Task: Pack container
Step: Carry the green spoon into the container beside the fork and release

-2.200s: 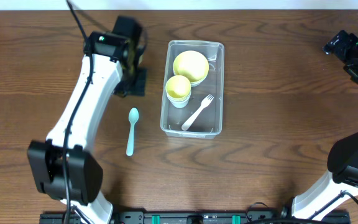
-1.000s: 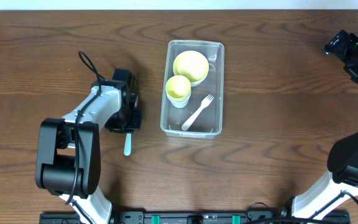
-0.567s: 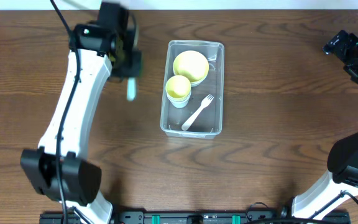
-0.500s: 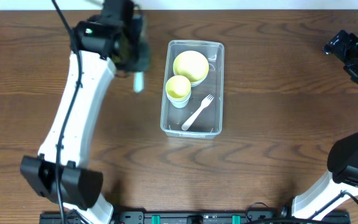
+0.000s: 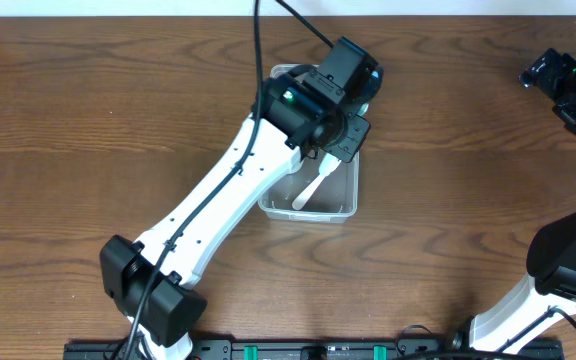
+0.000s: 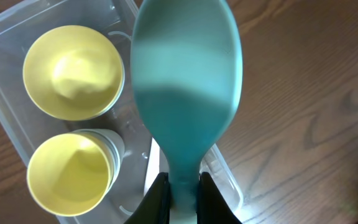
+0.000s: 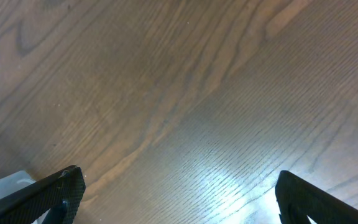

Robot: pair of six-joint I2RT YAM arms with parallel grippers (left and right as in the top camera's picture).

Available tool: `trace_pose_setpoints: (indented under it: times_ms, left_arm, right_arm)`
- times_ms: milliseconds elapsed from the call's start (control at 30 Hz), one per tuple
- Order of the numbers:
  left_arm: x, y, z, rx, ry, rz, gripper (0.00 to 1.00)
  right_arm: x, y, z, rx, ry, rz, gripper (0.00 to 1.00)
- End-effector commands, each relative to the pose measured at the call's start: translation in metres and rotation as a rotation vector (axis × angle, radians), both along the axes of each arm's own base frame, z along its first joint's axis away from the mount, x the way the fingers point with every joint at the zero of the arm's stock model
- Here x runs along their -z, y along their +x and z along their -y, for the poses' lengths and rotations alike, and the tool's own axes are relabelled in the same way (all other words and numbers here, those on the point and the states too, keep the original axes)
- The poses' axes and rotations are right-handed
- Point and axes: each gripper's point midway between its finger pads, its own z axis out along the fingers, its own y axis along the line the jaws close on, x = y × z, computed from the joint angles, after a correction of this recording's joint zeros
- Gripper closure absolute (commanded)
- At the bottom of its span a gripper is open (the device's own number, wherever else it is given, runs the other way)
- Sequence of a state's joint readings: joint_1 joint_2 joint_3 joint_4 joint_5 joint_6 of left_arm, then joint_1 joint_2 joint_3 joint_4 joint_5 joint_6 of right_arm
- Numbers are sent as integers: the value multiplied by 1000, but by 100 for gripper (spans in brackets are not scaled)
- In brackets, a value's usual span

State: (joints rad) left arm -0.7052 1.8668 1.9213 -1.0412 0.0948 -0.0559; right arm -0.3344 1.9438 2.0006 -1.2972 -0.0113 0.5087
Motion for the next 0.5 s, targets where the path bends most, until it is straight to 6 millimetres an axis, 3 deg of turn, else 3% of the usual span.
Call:
trace_pose_setpoints:
  times_ms: [0,267,467]
  left_arm:
    - [15,13,-12,-52,54,9,94]
    - [51,18,-10,-53,107,-56,94]
    - [53,17,-5,-42,89,-70,94]
  right_arm:
    - [4,-1,2,15,7,-9,1]
    - [4,-1,2,15,7,-8,1]
    - [4,-1,2,15,7,-8,1]
